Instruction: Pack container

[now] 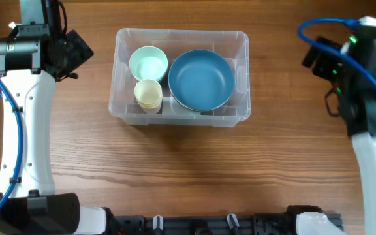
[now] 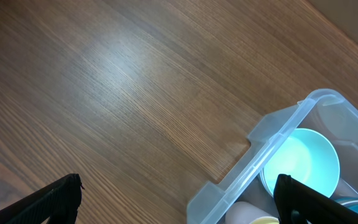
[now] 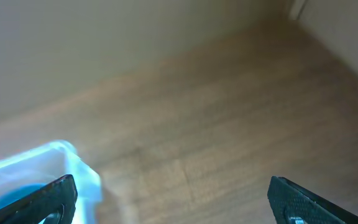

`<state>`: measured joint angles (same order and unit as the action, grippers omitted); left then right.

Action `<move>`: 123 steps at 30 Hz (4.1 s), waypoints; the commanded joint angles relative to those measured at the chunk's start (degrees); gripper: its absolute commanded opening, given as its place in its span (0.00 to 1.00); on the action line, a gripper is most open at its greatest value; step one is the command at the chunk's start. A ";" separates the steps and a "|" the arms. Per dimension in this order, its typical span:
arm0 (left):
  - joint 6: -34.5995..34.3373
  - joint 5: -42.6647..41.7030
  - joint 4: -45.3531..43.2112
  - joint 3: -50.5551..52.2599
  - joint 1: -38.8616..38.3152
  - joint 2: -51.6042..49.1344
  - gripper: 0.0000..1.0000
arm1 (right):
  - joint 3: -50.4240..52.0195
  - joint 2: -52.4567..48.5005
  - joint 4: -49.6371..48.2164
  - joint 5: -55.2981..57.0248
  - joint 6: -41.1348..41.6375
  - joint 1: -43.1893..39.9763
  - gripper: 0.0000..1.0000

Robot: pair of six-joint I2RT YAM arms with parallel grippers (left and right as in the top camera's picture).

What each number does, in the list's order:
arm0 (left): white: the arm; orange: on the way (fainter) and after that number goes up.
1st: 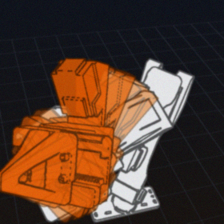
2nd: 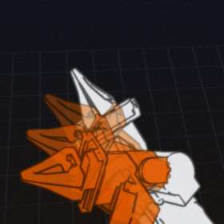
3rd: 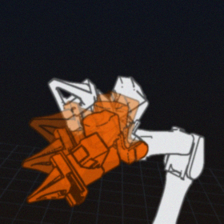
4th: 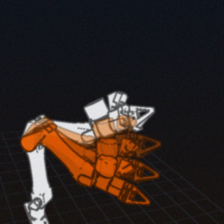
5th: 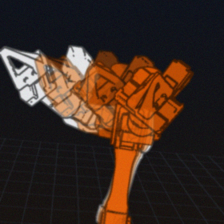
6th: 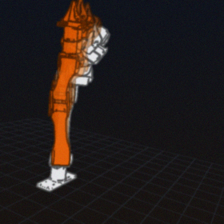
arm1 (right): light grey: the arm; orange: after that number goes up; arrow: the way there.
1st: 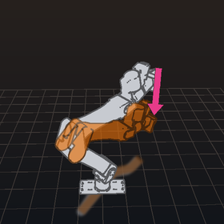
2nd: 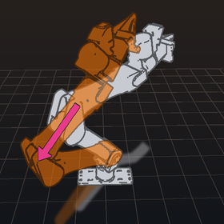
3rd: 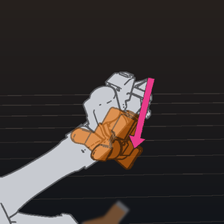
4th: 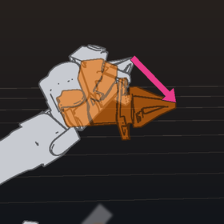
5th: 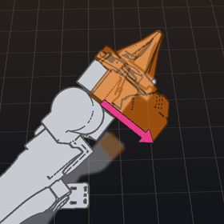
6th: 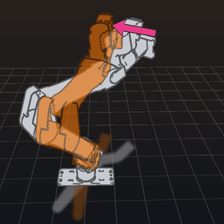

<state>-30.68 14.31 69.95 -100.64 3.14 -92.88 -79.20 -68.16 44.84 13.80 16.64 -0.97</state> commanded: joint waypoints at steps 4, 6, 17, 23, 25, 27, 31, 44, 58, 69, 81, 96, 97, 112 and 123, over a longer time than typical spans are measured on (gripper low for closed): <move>0.26 0.52 0.13 -1.01 0.26 0.50 1.00 | -0.81 23.37 -0.17 1.20 -0.07 0.04 1.00; 0.26 0.55 0.13 -1.01 0.24 0.50 1.00 | -0.79 29.38 0.00 2.38 -0.13 0.04 1.00; 0.26 0.52 0.15 -1.01 0.24 0.50 1.00 | 8.90 48.83 12.96 5.77 -1.53 1.40 1.00; 0.26 0.55 0.15 -1.01 0.26 0.50 1.00 | 33.16 60.70 -6.60 -1.36 -1.62 1.38 1.00; 0.26 0.52 0.13 -1.01 0.26 0.50 1.00 | 40.68 63.23 -15.19 -5.14 -1.73 1.38 1.00; 0.26 0.52 0.13 -1.01 0.24 0.50 1.00 | 46.62 64.28 -21.70 -8.20 -2.16 1.38 1.00; 0.26 0.52 0.13 -1.01 0.24 0.50 1.00 | 58.10 64.32 -34.16 -12.50 -3.26 1.38 1.00; 0.26 0.52 0.13 -1.01 0.24 0.50 1.00 | 75.76 67.95 -46.77 -19.69 -11.34 1.33 1.00; 0.26 0.52 0.13 -1.01 0.24 0.50 1.00 | 78.90 67.98 -45.24 -19.67 -15.15 1.33 1.00; 0.26 0.55 0.13 -1.01 0.24 0.50 1.00 | 78.90 67.73 -45.24 -19.67 -15.15 1.33 0.99; 0.26 0.59 0.13 -1.01 0.28 0.50 1.00 | 78.90 67.73 -45.24 -19.67 -15.15 1.33 1.00; 0.26 0.33 0.15 -0.98 -0.07 42.18 1.00 | 78.90 67.73 -45.24 -19.67 -15.15 1.33 1.00; 0.26 0.33 0.15 -0.98 -0.09 46.23 1.00 | 78.90 67.73 -45.24 -19.67 -15.13 1.33 1.00; 0.24 0.20 5.66 -0.98 -0.07 75.06 1.00 | 78.90 67.73 -45.24 -19.67 -15.15 1.33 1.00; 0.24 -4.85 18.97 -0.83 0.44 81.15 1.00 | 78.90 67.73 -45.24 -19.67 -15.15 1.33 1.00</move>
<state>-30.68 10.81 87.13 -101.65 3.14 -13.04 -0.36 -1.10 -0.10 -5.13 2.22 0.08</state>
